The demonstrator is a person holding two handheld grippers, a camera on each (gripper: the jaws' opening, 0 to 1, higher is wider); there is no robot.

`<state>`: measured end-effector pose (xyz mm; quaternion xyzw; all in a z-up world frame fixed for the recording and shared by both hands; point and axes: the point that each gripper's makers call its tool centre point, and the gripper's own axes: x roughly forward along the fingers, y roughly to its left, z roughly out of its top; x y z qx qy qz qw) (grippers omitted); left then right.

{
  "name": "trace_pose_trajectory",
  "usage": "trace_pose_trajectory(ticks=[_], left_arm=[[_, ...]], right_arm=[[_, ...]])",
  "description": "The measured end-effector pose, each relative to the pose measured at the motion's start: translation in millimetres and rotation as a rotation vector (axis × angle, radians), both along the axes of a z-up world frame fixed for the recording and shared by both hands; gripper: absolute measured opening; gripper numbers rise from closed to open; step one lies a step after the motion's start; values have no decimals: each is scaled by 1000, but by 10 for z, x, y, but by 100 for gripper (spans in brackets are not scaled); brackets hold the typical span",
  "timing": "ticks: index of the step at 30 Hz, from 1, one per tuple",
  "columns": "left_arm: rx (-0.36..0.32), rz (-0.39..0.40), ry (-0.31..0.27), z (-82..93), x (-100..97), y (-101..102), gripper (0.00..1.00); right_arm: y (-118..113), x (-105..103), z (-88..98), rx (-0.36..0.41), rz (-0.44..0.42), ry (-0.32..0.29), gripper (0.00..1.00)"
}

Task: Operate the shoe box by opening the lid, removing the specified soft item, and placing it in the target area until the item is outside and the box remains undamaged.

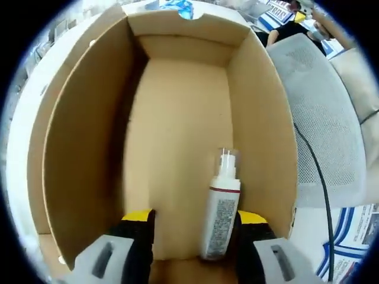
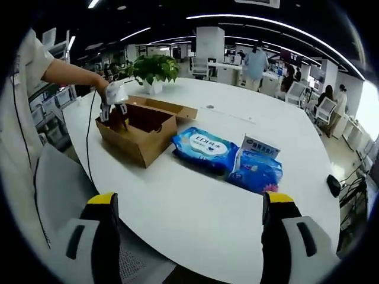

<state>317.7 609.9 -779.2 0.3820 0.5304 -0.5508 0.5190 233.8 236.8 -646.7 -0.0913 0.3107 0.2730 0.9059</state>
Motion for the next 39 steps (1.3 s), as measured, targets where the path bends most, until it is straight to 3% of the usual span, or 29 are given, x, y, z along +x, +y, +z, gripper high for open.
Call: trace_pose_trajectory(ticks=[5, 11, 21, 39], left_arm=[[-14, 11, -53, -20, 22, 4, 50], [-35, 11, -134, -39, 58, -9, 32], [-56, 60, -159, -36, 36, -55, 21], [-94, 148, -226, 88, 110, -137, 19]], right_arm=[[69, 4, -33, -1, 14, 4, 96], [120, 6, -34, 9, 27, 4, 96], [142, 23, -9, 11, 35, -6, 96], [322, 28, -52, 42, 59, -18, 92]])
